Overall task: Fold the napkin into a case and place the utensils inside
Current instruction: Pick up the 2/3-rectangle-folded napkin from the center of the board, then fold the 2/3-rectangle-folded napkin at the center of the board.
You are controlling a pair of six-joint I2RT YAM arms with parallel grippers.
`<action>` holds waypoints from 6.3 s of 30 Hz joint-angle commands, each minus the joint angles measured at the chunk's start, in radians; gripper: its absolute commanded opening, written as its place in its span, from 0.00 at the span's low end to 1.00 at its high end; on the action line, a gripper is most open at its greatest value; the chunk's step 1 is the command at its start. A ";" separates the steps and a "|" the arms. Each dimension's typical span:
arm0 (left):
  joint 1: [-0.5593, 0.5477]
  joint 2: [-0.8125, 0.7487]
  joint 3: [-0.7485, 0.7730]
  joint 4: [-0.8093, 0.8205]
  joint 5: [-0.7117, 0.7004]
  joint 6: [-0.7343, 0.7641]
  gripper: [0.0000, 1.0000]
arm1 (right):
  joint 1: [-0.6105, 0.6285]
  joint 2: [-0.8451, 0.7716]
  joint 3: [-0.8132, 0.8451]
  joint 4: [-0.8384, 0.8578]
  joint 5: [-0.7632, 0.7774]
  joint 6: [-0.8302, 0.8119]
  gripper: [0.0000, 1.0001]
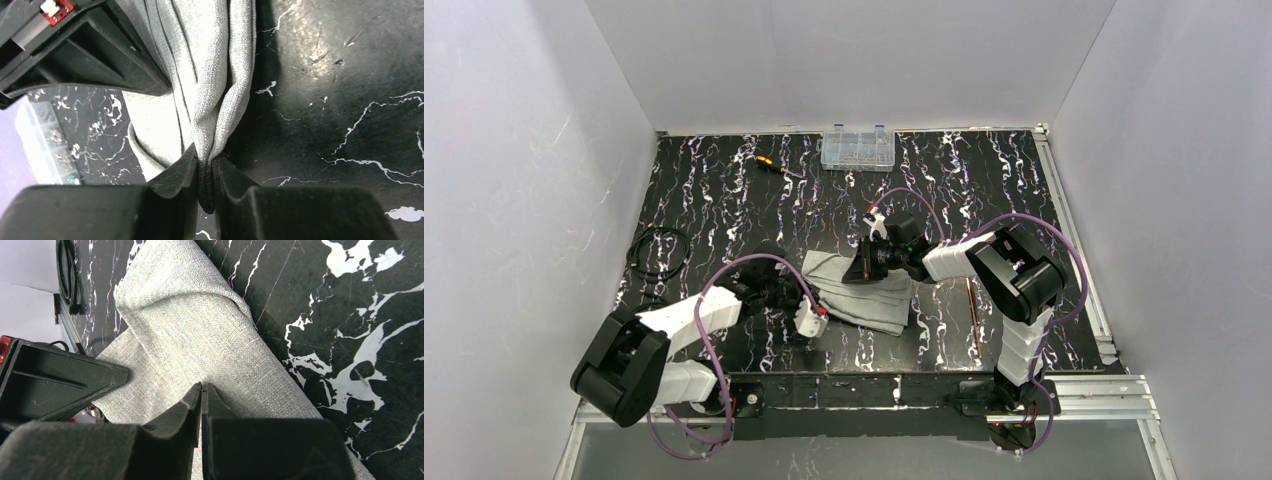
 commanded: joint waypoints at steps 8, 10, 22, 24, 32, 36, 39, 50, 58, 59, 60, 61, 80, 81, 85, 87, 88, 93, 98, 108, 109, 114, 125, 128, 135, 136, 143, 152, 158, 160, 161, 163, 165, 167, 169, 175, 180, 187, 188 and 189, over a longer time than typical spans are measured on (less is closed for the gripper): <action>-0.011 0.182 0.309 -0.327 -0.017 -0.267 0.10 | 0.025 0.014 -0.056 -0.092 0.032 -0.021 0.14; -0.013 0.231 0.386 -0.401 -0.022 -0.319 0.10 | 0.026 0.011 -0.059 -0.090 0.029 -0.022 0.14; -0.008 0.391 0.546 -0.595 -0.008 -0.497 0.09 | 0.026 0.013 -0.075 -0.038 0.009 0.008 0.14; 0.003 0.418 0.572 -0.594 -0.003 -0.530 0.09 | 0.026 0.010 -0.079 -0.038 0.010 0.008 0.14; 0.065 0.550 0.755 -0.717 0.082 -0.662 0.09 | 0.028 0.000 -0.098 -0.029 0.003 0.020 0.14; 0.092 0.579 0.788 -0.749 0.121 -0.677 0.09 | 0.028 0.000 -0.103 -0.025 0.000 0.025 0.14; 0.096 0.595 0.799 -0.766 0.138 -0.677 0.09 | 0.028 0.001 -0.104 -0.020 -0.007 0.026 0.14; 0.096 0.717 0.930 -0.814 0.076 -0.789 0.09 | 0.036 0.002 -0.083 -0.034 -0.028 0.001 0.13; 0.095 0.762 0.953 -0.849 0.025 -0.817 0.09 | 0.030 -0.045 -0.069 -0.027 -0.028 0.021 0.32; 0.096 0.766 0.956 -0.857 0.022 -0.814 0.09 | 0.025 -0.055 -0.066 -0.028 -0.028 0.030 0.34; 0.096 0.768 0.957 -0.862 0.019 -0.809 0.09 | 0.018 -0.066 -0.063 -0.024 -0.030 0.040 0.36; 0.095 0.768 0.956 -0.865 0.016 -0.804 0.09 | 0.012 -0.083 -0.059 -0.020 -0.032 0.052 0.38; 0.096 0.790 0.988 -0.917 0.052 -0.796 0.08 | -0.095 -0.482 -0.152 -0.265 -0.120 -0.357 0.67; 0.096 0.790 0.985 -0.916 0.054 -0.797 0.08 | -0.094 -0.499 -0.156 -0.294 -0.108 -0.397 0.68; 0.096 0.800 0.993 -0.942 0.074 -0.804 0.08 | -0.095 -0.556 -0.177 -0.359 -0.074 -0.505 0.73; 0.097 0.813 1.008 -0.964 0.091 -0.806 0.08 | -0.096 -0.577 -0.180 -0.380 -0.067 -0.534 0.76; 0.098 0.820 1.015 -0.975 0.099 -0.807 0.08 | -0.096 -0.585 -0.180 -0.388 -0.071 -0.542 0.78; 0.108 0.825 1.026 -0.981 0.116 -0.804 0.07 | -0.093 -0.587 -0.175 -0.427 -0.105 -0.582 0.99; 0.114 0.825 1.025 -0.977 0.117 -0.801 0.07 | -0.071 -0.536 -0.183 -0.417 -0.140 -0.578 0.99; 0.118 0.832 1.032 -0.978 0.106 -0.817 0.06 | 0.002 -0.447 -0.187 -0.341 -0.144 -0.567 0.99; 0.119 0.834 1.036 -0.979 0.106 -0.818 0.06 | 0.009 -0.453 -0.187 -0.345 -0.133 -0.572 0.99; 0.123 0.854 1.059 -1.002 0.118 -0.822 0.05 | 0.029 -0.506 -0.196 -0.377 -0.038 -0.602 0.99; 0.131 0.867 1.075 -1.029 0.129 -0.808 0.03 | 0.093 -0.629 -0.177 -0.559 0.135 -0.729 0.99; 0.135 0.869 1.077 -1.031 0.129 -0.808 0.03 | 0.093 -0.618 -0.178 -0.559 0.082 -0.737 0.99; 0.139 0.867 1.075 -1.034 0.129 -0.808 0.03 | 0.093 -0.499 -0.130 -0.570 -0.029 -0.766 0.99; 0.141 0.866 1.074 -1.034 0.129 -0.807 0.02 | 0.093 -0.492 -0.128 -0.565 -0.031 -0.766 0.99; 0.142 0.863 1.066 -1.033 0.131 -0.809 0.02 | 0.090 -0.551 -0.155 -0.519 0.084 -0.718 0.90; 0.144 0.864 1.077 -1.042 0.135 -0.820 0.02 | 0.091 -0.650 -0.190 -0.516 0.160 -0.694 0.22; 0.147 0.866 1.075 -1.046 0.139 -0.819 0.02 | 0.090 -0.652 -0.207 -0.510 0.095 -0.694 0.80; 0.150 0.866 1.074 -1.046 0.139 -0.819 0.02 | 0.090 -0.635 -0.213 -0.511 0.081 -0.693 0.83; 0.152 0.866 1.074 -1.046 0.140 -0.817 0.02 | 0.091 -0.622 -0.213 -0.513 0.078 -0.695 0.84; 0.154 0.868 1.076 -1.047 0.141 -0.817 0.02 | 0.091 -0.599 -0.211 -0.518 0.072 -0.698 0.86; 0.156 0.873 1.083 -1.053 0.145 -0.819 0.02 | 0.091 -0.585 -0.208 -0.514 0.050 -0.700 0.88; 0.157 0.880 1.092 -1.062 0.148 -0.819 0.02 | 0.092 -0.582 -0.207 -0.508 0.035 -0.700 0.89; 0.158 0.884 1.096 -1.065 0.152 -0.821 0.02 | 0.094 -0.586 -0.207 -0.505 0.037 -0.699 0.89; 0.163 0.892 1.105 -1.074 0.164 -0.829 0.02 | 0.125 -0.573 -0.194 -0.557 0.189 -0.720 0.76; 0.166 0.908 1.130 -1.098 0.187 -0.836 0.02 | 0.130 -0.578 -0.168 -0.580 0.280 -0.735 0.40; 0.170 0.917 1.145 -1.123 0.206 -0.832 0.02 | 0.130 -0.581 -0.137 -0.575 0.304 -0.725 0.23; 0.170 0.915 1.146 -1.127 0.207 -0.831 0.03 | 0.129 -0.576 -0.135 -0.577 0.301 -0.723 0.21; 0.170 0.914 1.146 -1.131 0.210 -0.827 0.05 | 0.128 -0.569 -0.133 -0.576 0.296 -0.721 0.20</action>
